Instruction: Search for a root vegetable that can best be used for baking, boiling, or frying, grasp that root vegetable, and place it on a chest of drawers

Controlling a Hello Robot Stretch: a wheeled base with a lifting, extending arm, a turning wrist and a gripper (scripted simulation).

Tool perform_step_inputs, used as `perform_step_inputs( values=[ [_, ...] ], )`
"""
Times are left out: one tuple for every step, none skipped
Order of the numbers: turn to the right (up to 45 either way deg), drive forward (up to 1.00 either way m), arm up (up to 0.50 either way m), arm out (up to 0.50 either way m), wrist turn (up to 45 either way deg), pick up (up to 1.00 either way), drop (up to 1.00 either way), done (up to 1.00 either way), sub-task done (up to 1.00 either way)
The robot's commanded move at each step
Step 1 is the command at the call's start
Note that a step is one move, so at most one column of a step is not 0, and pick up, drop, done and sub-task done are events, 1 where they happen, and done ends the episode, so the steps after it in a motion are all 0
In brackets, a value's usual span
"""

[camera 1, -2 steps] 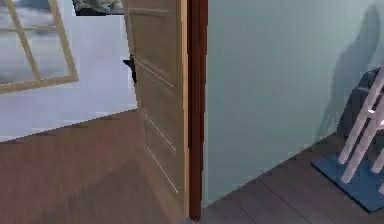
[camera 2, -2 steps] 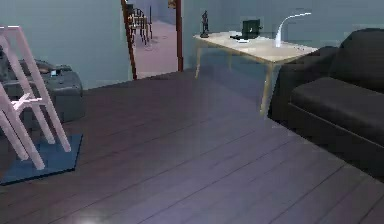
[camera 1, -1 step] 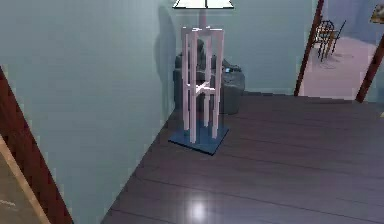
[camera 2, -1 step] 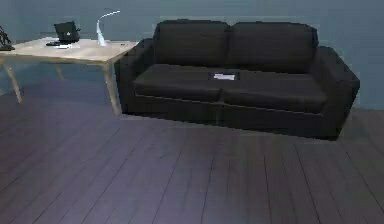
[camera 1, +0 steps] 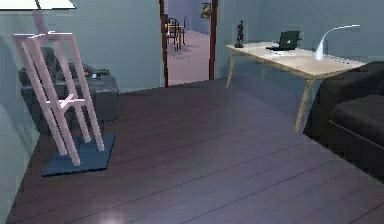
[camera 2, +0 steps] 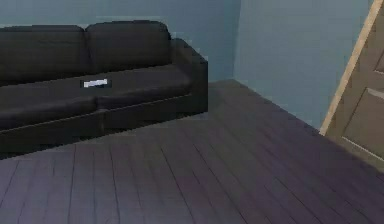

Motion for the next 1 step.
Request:
perform_step_inputs(
  values=[
    [0.0,1.0,0.0,0.0,0.0,0.0,0.0,0.0,0.0]
  ],
)
